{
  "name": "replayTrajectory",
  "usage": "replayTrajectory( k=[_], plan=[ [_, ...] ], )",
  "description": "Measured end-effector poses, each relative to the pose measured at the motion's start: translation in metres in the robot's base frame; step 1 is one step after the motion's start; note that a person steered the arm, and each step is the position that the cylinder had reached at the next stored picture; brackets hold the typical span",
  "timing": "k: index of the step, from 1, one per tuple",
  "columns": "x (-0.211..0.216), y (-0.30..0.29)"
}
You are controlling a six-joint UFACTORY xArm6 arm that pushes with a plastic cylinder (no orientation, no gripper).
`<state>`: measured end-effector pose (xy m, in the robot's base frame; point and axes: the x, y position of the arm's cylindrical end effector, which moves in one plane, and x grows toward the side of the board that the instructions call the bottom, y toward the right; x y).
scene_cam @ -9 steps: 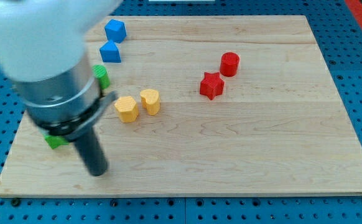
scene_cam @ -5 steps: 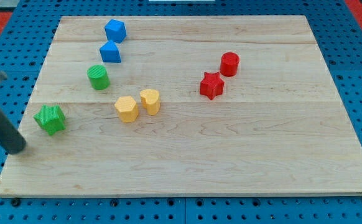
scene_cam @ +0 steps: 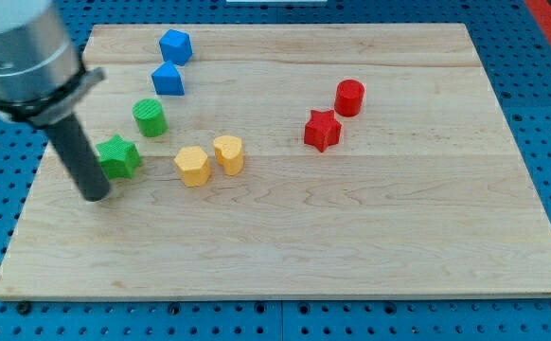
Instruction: Slide the green star to the top left of the yellow hexagon
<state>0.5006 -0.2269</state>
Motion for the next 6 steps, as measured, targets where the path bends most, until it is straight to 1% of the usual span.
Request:
replayTrajectory(
  k=[1,2,3,5,6],
  plan=[
    [-0.034,-0.027],
    [-0.040,-0.004],
    [-0.039,0.046],
    [0.026,0.061],
    [0.027,0.119]
  ],
)
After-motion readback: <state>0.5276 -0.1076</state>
